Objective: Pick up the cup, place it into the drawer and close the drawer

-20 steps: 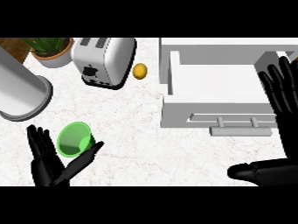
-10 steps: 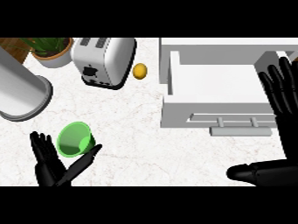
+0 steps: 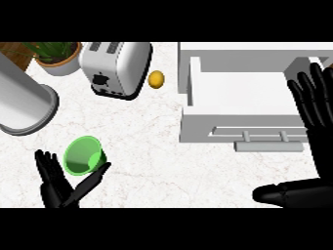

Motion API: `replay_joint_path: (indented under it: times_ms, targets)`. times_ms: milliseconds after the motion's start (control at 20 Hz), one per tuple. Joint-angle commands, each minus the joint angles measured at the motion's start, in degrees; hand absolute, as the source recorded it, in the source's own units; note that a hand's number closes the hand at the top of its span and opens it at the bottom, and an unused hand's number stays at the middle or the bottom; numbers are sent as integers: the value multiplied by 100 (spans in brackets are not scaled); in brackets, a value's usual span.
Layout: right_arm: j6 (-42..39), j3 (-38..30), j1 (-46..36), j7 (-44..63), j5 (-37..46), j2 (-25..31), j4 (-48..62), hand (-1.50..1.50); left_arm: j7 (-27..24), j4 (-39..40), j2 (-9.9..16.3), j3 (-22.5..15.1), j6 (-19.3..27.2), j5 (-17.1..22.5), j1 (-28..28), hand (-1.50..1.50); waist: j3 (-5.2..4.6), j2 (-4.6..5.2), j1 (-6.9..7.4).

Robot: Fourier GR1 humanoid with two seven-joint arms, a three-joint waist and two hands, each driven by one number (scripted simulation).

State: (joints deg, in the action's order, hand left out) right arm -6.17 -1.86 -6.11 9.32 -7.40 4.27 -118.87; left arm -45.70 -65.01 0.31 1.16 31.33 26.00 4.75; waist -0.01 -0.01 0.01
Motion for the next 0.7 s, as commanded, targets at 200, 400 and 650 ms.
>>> replay_joint_path:
  times_ms: [200,400,650]
  targets:
    - [57,216,186,295,81,-76,-455,-150,-507,700,98,243,-670,167,-115,-150,-1,-2,-4]
    - [-64,167,459,-72,68,-119,-327,-150,-770,1191,56,297,-816,316,-466,-150,0,-1,-10]
    - [-62,-71,124,-143,-64,-48,9,-150,-665,1349,120,473,-880,429,-856,-150,0,1,-6]
